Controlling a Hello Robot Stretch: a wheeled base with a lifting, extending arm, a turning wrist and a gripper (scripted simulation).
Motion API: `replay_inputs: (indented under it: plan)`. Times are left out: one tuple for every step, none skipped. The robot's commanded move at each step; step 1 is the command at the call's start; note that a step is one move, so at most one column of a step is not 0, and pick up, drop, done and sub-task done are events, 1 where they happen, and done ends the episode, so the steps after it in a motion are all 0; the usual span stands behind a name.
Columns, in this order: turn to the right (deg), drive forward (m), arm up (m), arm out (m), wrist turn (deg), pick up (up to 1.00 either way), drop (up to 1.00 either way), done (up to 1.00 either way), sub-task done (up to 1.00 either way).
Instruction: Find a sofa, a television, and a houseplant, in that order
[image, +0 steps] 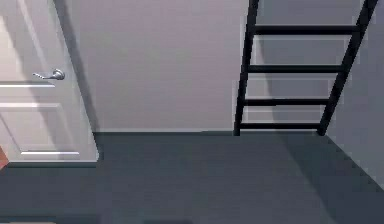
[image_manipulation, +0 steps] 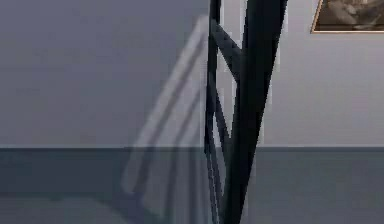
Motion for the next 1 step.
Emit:
replay_inputs:
  plan:
    - [0.0, 0.65, 0.00, 0.00, 0.0, 0.00, 0.00, 0.00, 0.00]
